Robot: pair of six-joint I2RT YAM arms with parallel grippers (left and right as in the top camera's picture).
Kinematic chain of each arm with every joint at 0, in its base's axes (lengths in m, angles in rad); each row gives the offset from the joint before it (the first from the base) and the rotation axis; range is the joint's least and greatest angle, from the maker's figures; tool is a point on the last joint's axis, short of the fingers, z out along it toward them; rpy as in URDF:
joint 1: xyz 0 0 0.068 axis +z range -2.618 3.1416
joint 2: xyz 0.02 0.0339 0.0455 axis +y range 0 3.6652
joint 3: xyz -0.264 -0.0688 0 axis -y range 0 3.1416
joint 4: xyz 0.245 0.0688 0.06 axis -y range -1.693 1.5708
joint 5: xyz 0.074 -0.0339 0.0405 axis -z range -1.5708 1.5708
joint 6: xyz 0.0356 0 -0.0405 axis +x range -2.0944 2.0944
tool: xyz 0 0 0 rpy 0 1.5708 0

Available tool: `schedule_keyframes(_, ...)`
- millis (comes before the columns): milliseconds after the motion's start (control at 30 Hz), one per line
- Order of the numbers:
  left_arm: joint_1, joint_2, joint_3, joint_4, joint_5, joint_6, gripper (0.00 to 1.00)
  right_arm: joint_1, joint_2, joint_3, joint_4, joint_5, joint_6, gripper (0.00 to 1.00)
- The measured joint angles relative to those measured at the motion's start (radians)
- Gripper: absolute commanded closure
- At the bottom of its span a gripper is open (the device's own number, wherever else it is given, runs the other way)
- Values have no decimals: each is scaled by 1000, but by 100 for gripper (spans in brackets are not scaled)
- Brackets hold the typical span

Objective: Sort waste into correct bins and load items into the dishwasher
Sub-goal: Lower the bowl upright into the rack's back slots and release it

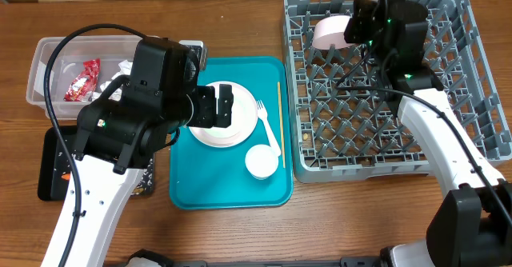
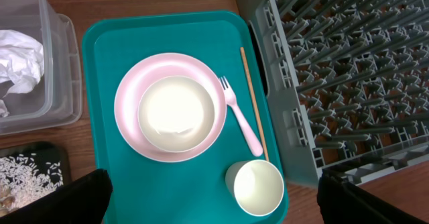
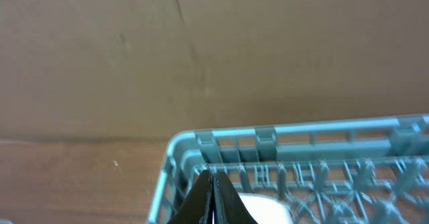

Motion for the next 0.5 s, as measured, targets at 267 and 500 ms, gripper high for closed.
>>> schedule_keyframes(267,0,0,0,0,0,0,0,0,21,1,140,-16,17,96)
schedule_keyframes(500,0,0,0,0,0,0,0,9,164,22,160,-38,16,96)
